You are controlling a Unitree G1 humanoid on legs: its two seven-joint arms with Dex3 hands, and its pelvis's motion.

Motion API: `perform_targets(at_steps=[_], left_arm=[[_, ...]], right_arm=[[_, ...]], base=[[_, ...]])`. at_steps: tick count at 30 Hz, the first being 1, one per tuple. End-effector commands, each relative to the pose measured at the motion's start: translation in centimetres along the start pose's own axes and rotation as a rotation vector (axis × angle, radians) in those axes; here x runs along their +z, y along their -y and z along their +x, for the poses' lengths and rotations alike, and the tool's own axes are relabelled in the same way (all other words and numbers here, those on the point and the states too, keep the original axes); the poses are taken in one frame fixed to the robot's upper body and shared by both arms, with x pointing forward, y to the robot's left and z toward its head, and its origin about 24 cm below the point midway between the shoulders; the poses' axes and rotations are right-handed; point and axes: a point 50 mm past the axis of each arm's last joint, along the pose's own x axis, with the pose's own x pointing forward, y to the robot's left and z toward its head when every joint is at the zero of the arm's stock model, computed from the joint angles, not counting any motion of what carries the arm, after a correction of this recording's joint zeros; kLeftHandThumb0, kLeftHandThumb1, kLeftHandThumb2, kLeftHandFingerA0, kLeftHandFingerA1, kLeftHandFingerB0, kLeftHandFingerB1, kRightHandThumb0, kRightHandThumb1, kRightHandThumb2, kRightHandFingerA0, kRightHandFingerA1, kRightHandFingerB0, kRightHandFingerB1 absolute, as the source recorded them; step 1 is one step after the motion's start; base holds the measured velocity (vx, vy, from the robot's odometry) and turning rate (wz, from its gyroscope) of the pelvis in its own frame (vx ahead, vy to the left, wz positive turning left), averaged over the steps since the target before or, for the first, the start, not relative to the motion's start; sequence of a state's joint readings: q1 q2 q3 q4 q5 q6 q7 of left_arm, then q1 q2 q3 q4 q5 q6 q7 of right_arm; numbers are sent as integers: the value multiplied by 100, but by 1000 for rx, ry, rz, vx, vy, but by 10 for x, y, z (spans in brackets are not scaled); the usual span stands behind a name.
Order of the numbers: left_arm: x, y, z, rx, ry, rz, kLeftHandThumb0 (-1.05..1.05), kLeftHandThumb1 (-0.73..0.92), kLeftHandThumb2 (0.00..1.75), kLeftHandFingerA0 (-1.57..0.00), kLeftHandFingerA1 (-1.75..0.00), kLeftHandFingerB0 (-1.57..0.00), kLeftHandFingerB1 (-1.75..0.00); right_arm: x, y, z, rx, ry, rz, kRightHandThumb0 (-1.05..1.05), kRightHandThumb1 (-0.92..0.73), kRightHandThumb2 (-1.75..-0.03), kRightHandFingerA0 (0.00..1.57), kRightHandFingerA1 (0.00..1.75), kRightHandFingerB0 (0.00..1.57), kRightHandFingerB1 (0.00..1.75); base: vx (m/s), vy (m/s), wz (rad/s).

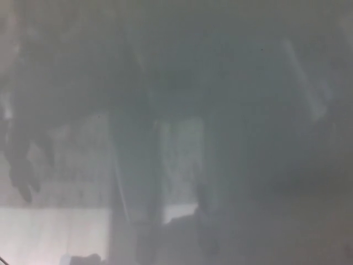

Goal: A white board is being place on the right hand side and parallel to the robot and the robot uses its left hand to grab on the leftside of the whiteboard and drag the whiteboard from the right hand side to the left hand side

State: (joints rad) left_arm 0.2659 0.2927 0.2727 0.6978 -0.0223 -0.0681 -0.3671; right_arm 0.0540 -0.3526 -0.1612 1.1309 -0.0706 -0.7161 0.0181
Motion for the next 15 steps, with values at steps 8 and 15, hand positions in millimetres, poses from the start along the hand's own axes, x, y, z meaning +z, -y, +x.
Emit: perform_targets(at_steps=[8,15], left_arm=[[5,-9,0,51,37,31,-59,54,77,-24,-43,-7,-31],[5,-9,1,41,41,7,-51,67,60,-26,-31,-9,-26]], right_arm=[[2,3,1,-14,10,2,-78,-80,-64,70,78,43,53],[2,3,1,-13,13,0,-77,-80,-63,70,78,42,52]], base=[[0,0,0],[0,0,0]])
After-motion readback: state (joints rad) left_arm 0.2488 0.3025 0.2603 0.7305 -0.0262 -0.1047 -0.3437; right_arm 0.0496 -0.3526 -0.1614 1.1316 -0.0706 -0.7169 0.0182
